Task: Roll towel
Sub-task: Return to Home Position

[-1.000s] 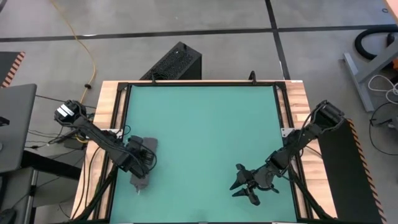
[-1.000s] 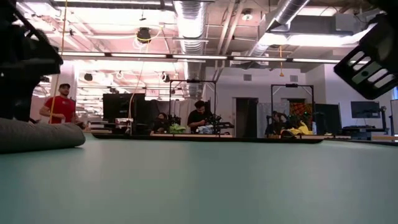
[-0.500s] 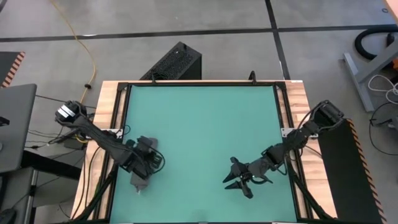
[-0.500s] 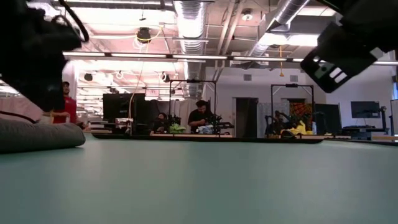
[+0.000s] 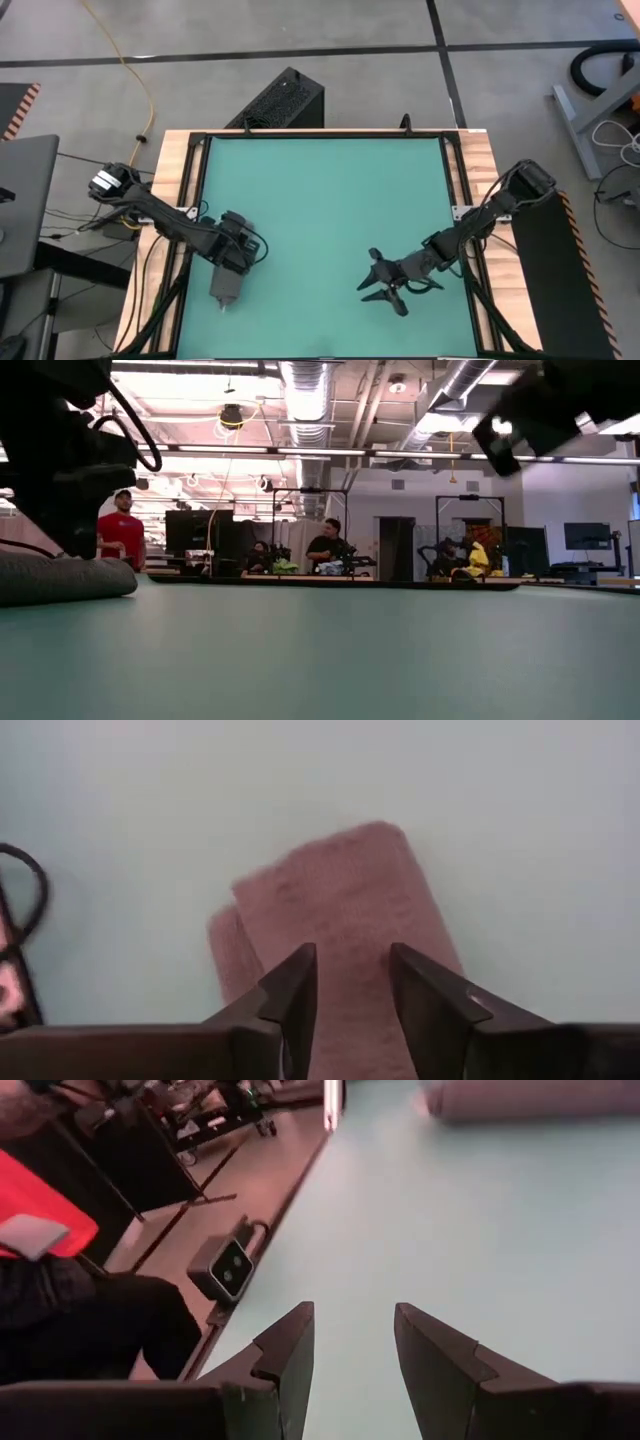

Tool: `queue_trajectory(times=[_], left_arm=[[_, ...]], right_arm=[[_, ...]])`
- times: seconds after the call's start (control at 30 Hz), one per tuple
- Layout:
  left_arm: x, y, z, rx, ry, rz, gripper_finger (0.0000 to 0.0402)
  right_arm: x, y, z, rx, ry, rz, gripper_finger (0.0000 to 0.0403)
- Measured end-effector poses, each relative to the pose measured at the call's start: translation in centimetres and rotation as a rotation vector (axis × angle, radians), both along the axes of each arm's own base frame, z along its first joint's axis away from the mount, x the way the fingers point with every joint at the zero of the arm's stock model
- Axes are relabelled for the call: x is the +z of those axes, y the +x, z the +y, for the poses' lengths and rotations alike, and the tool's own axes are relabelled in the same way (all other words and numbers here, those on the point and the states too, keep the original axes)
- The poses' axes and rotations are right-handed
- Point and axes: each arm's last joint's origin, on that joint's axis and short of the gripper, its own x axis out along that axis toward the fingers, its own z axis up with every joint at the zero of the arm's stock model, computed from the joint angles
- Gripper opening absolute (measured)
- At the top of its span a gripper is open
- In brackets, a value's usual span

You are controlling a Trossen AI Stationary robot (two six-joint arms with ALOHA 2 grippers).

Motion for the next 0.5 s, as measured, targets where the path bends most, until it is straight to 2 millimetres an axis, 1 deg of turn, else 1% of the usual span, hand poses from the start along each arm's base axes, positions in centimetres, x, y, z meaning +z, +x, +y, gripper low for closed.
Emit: queue_trajectory(times=[0.13, 0.27, 0.4, 0.5], left_arm=[[0.7, 0.0, 0.5, -0.029, 0.037, -0.024, 0.0106], [2.6, 0.0, 0.6, -0.081, 0.071, -0.113, 0.0098], [4.6, -0.4, 0.8, -0.126, 0.164, -0.267, 0.0097], [5.6, 0.3, 0.2, -0.206, 0.224, -0.430, 0.0097]], right_arm=[[1.8, -0.1, -1.1, 0.003, -0.061, -0.102, 0.0166], [3.7, -0.5, -3.0, -0.021, -0.147, -0.167, 0.0166], [5.7, -1.6, -5.7, -0.061, -0.262, -0.204, 0.0166], [6.9, -2.7, -7.7, -0.107, -0.316, -0.211, 0.0166]])
